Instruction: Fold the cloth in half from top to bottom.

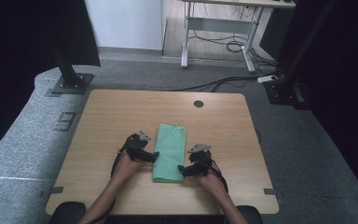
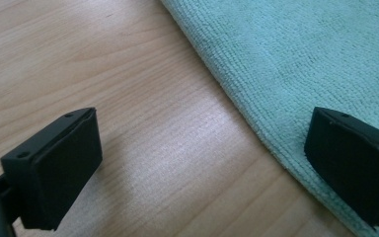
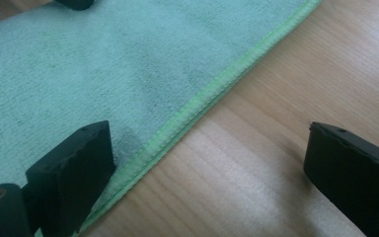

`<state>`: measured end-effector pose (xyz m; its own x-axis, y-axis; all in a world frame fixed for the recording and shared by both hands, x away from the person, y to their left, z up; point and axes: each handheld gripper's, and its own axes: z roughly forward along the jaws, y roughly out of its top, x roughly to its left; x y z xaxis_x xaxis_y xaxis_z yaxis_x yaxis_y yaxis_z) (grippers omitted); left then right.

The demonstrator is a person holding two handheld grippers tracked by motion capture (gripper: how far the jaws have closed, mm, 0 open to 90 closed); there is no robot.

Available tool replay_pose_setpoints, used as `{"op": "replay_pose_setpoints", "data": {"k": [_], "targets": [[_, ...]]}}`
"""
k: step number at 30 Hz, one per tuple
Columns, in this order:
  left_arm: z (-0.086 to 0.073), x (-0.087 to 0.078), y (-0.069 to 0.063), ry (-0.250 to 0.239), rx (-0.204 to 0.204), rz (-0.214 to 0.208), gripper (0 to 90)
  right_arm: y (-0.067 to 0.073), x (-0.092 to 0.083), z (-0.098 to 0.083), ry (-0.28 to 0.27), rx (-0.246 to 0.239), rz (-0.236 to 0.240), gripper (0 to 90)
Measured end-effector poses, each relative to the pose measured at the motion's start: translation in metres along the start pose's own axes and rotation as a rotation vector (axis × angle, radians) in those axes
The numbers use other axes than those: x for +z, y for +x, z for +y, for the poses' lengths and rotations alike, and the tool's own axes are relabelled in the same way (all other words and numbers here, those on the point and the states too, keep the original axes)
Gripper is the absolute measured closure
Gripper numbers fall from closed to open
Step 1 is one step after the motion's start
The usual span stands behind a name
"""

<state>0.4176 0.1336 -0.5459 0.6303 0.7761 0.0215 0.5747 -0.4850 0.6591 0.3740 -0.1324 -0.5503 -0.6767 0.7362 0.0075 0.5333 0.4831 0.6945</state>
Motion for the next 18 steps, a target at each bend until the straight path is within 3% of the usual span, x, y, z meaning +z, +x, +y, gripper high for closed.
{"op": "replay_pose_setpoints", "data": {"k": [8, 11, 18], "targets": [[-0.012, -0.012, -0.011, 0.017, 0.019, -0.034, 1.6, 0.015, -0.011, -0.011, 0.012, -0.017, 0.026, 5.4], [-0.021, -0.017, -0.016, 0.009, 0.004, -0.052, 1.6, 0.02, -0.015, -0.015, 0.012, -0.025, 0.034, 5.5], [-0.03, -0.023, -0.021, -0.007, -0.001, -0.045, 1.7, 0.021, -0.02, -0.01, 0.03, -0.054, 0.051, 7.3]]}}
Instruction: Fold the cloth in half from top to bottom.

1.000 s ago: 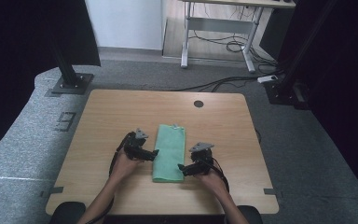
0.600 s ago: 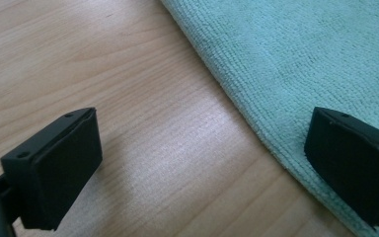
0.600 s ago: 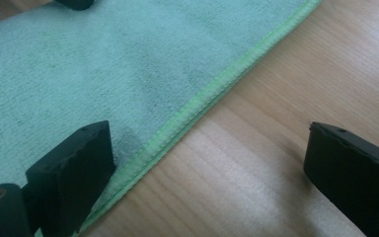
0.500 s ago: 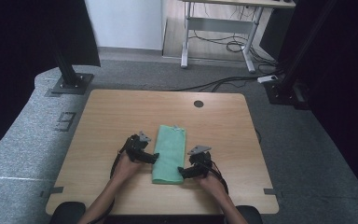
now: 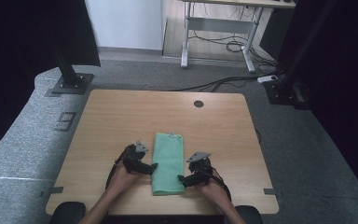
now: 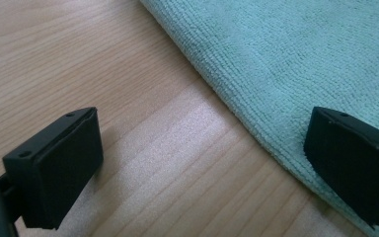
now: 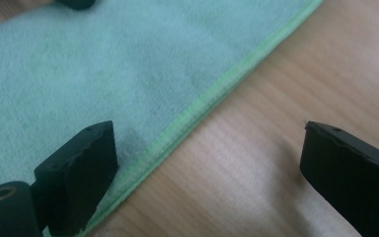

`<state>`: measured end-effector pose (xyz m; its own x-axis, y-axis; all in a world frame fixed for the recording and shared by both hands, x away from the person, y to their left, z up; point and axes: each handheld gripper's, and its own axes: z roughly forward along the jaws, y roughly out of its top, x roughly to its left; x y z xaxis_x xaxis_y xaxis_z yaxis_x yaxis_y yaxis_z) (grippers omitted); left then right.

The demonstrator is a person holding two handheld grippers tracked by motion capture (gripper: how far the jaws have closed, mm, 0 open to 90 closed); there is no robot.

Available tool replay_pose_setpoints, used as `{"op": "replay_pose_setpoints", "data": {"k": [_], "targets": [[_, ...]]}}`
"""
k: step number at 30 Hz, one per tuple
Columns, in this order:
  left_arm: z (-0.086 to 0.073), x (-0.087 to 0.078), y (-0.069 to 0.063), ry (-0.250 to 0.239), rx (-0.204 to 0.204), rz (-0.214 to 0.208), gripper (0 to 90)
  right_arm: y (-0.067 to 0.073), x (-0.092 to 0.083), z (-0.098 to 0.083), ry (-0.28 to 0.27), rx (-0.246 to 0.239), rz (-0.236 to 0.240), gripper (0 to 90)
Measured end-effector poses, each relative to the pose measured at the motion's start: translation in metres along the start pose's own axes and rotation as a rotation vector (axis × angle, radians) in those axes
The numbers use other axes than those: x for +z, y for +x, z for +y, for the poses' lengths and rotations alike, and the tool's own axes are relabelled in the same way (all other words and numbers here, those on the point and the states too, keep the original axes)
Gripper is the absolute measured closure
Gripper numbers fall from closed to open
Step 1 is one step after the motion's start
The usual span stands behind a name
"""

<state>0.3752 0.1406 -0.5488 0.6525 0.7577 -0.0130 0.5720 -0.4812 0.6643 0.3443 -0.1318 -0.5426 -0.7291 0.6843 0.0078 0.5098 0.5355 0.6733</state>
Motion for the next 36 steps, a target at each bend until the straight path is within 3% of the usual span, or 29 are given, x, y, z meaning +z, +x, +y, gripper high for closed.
{"op": "replay_pose_setpoints", "data": {"k": [9, 10, 13, 14, 24, 36], "targets": [[-0.001, 0.0, 0.0, -0.003, 0.001, -0.001, 1.6, -0.033, 0.001, 0.026, -0.055, 0.081, 0.014, 13.7], [-0.001, 0.0, 0.0, -0.003, 0.0, -0.002, 1.6, -0.04, 0.004, 0.031, -0.057, 0.09, 0.003, 19.3], [-0.001, 0.0, 0.0, -0.004, -0.001, -0.001, 1.6, -0.046, 0.008, 0.036, -0.053, 0.093, 0.003, 23.2], [-0.001, 0.0, 0.0, -0.004, -0.001, -0.001, 1.6, -0.05, 0.012, 0.042, -0.053, 0.094, 0.001, 28.1], [-0.001, 0.0, 0.0, -0.004, -0.003, -0.001, 1.6, -0.06, 0.028, 0.069, -0.055, 0.075, -0.017, 51.0], [-0.001, 0.0, 0.0, -0.007, -0.006, -0.001, 1.6, -0.075, 0.05, 0.09, -0.013, 0.083, -0.05, 61.3]]}}
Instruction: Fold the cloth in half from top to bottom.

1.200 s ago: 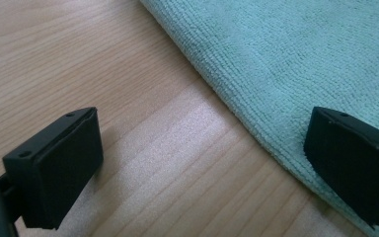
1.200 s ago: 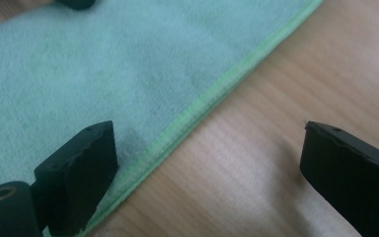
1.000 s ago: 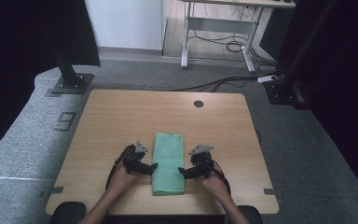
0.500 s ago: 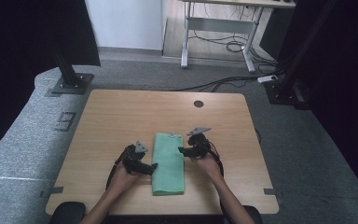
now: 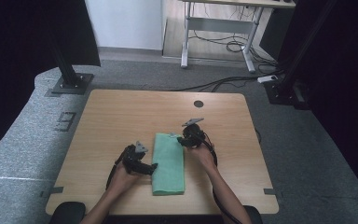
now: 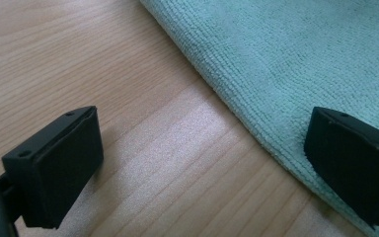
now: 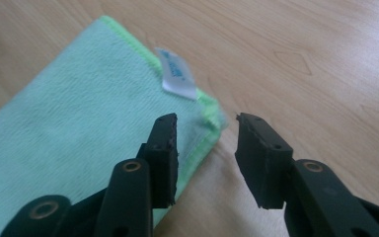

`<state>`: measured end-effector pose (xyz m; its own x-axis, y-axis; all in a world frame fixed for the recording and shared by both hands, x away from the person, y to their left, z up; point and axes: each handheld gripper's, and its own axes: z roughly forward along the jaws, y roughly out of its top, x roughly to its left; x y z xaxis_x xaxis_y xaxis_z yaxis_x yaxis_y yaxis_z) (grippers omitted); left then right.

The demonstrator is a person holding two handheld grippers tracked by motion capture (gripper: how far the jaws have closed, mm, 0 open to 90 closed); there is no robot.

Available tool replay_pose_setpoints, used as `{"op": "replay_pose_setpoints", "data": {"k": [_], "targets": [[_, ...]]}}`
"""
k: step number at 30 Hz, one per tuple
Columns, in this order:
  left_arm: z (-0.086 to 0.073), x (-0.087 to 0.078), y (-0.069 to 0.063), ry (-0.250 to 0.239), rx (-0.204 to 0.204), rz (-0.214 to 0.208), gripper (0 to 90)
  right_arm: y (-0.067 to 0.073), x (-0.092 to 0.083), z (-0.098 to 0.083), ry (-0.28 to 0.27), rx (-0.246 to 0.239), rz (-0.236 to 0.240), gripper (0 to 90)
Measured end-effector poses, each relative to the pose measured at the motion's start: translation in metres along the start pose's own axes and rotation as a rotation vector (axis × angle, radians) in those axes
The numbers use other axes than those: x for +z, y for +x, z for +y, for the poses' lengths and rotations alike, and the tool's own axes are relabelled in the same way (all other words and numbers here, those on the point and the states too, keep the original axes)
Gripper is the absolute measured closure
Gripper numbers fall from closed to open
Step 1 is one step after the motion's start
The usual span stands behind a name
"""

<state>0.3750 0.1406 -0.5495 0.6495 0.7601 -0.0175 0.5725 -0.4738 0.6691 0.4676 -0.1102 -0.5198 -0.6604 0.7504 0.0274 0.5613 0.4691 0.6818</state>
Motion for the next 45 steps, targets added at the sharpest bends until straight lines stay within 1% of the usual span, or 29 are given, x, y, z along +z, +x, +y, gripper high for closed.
{"op": "replay_pose_setpoints", "data": {"k": [3, 6, 7, 9, 10, 12, 13, 16, 17, 18, 19, 20, 21, 22, 25, 28, 30, 33, 36, 38, 39, 40, 45], "targets": [[0.0, 0.0, 0.0, 0.0, 0.0, 0.0, 1.6, -0.002, 0.004, 0.002, 0.003, 0.007, 0.002, 61.9], [0.0, 0.0, 0.0, 0.003, 0.003, 0.0, 1.6, -0.003, 0.011, 0.004, 0.015, -0.002, 0.005, 60.8], [0.0, 0.0, 0.0, 0.002, 0.001, 0.0, 1.6, -0.003, 0.014, 0.004, 0.021, -0.006, 0.002, 59.0], [0.0, 0.0, 0.0, -0.001, -0.003, 0.0, 1.6, -0.004, 0.022, 0.004, 0.031, -0.018, -0.002, 51.9], [0.0, 0.0, 0.0, 0.001, 0.0, 0.0, 1.6, -0.004, 0.022, 0.004, 0.031, -0.018, -0.002, 51.9], [0.0, 0.0, 0.0, 0.002, 0.002, 0.0, 1.6, -0.004, 0.026, 0.003, 0.032, -0.014, 0.006, 47.9], [0.0, 0.0, 0.0, 0.002, 0.002, 0.0, 1.6, -0.006, 0.027, 0.002, 0.026, -0.005, 0.013, 45.8], [0.0, 0.0, 0.0, 0.003, 0.002, 0.0, 1.6, -0.007, 0.027, 0.002, 0.024, -0.01, 0.018, 45.7], [0.0, 0.0, 0.0, 0.003, 0.003, 0.0, 1.6, -0.007, 0.027, 0.002, 0.024, -0.012, 0.019, 47.0], [0.0, 0.0, 0.0, 0.003, 0.003, 0.0, 1.6, -0.007, 0.026, 0.002, 0.024, -0.015, 0.028, 51.4], [0.0, 0.0, 0.0, 0.003, 0.003, 0.0, 1.6, -0.005, 0.026, 0.003, 0.029, -0.034, 0.057, 64.6], [0.0, 0.0, 0.0, 0.003, 0.003, 0.0, 1.6, -0.005, 0.026, 0.003, 0.029, -0.034, 0.057, 64.6], [0.0, 0.0, 0.0, 0.003, 0.002, 0.0, 1.6, -0.004, 0.026, 0.003, 0.033, -0.032, 0.07, 70.6], [0.0, 0.0, 0.0, 0.003, 0.003, 0.0, 1.6, -0.002, 0.025, 0.004, 0.041, -0.029, 0.074, 74.2], [0.0, 0.0, 0.0, 0.002, 0.001, -0.001, 1.6, 0.0, 0.026, 0.006, 0.051, -0.034, 0.081, 81.6], [0.0, 0.0, 0.0, -0.001, -0.002, -0.001, 1.6, 0.003, 0.025, 0.007, 0.058, -0.042, 0.06, 84.2], [0.0, 0.0, 0.0, -0.001, -0.002, -0.001, 1.6, 0.004, 0.024, 0.007, 0.052, -0.043, 0.053, 84.8], [0.0, 0.0, 0.0, 0.002, 0.002, 0.0, 1.6, 0.004, 0.016, 0.009, 0.034, -0.037, 0.058, 84.9], [0.0, 0.0, 0.0, 0.002, 0.001, 0.0, 1.6, 0.005, 0.007, 0.013, 0.005, -0.042, 0.07, 84.9], [0.0, 0.0, 0.0, 0.001, 0.001, 0.0, 1.6, 0.007, -0.002, 0.015, -0.012, -0.062, 0.073, 84.9], [0.0, 0.0, 0.0, 0.001, 0.002, 0.001, 1.6, 0.009, -0.01, 0.016, -0.027, -0.081, 0.079, 84.9], [0.0, 0.0, 0.0, 0.001, 0.0, 0.0, 1.6, 0.009, -0.01, 0.016, -0.027, -0.081, 0.079, 84.9], [0.0, 0.0, 0.0, 0.002, 0.0, 0.002, 1.6, 0.015, -0.026, 0.017, -0.055, -0.117, 0.093, 84.8]]}}
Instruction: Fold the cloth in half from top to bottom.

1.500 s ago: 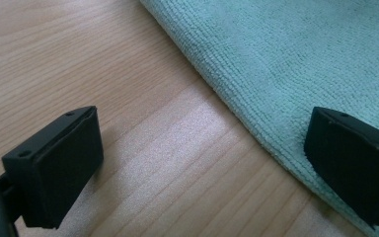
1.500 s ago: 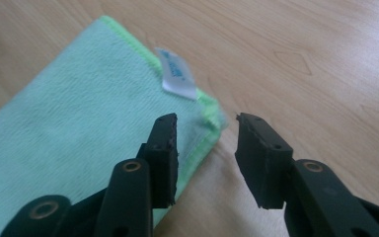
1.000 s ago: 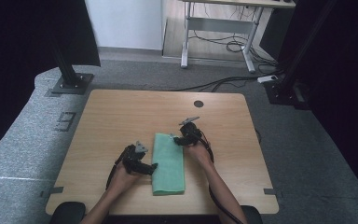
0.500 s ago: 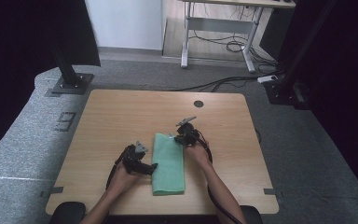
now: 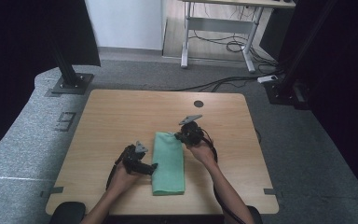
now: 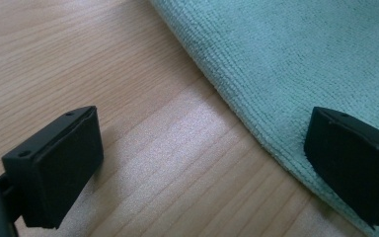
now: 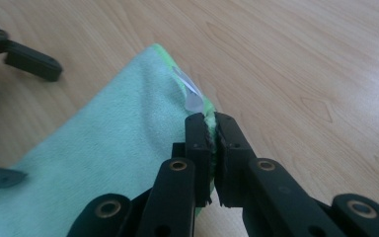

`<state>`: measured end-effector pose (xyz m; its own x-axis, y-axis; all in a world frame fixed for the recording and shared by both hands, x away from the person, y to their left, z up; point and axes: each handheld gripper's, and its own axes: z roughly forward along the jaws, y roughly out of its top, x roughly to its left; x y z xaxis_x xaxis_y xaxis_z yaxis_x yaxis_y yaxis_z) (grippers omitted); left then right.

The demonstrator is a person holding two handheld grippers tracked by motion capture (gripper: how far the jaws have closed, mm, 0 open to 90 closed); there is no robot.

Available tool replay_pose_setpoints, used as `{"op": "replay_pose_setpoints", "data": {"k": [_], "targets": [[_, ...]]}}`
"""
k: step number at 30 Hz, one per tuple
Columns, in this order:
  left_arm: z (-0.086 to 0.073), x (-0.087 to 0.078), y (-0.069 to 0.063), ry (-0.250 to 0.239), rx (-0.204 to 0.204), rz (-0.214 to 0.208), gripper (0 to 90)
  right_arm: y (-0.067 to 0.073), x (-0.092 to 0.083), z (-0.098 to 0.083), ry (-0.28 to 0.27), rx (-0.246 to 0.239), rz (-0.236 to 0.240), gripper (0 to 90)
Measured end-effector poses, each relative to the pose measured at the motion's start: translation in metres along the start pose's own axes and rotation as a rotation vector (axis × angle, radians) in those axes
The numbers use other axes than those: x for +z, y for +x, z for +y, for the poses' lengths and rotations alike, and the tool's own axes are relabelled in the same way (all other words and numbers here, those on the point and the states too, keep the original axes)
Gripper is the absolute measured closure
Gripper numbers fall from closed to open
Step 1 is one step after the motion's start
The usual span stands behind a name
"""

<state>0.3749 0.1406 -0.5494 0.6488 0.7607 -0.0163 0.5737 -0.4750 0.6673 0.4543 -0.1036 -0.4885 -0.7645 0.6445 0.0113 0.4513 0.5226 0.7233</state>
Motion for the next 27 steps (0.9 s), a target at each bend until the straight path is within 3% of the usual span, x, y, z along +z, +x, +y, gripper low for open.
{"op": "replay_pose_setpoints", "data": {"k": [16, 27], "targets": [[0.0, 0.0, 0.0, 0.001, -0.002, 0.003, 1.6, 0.022, -0.041, 0.003, -0.088, -0.052, 0.053, 84.7], [0.0, 0.0, -0.001, 0.0, -0.005, 0.004, 1.6, 0.044, -0.06, -0.011, -0.111, -0.091, 0.106, 84.7]]}}
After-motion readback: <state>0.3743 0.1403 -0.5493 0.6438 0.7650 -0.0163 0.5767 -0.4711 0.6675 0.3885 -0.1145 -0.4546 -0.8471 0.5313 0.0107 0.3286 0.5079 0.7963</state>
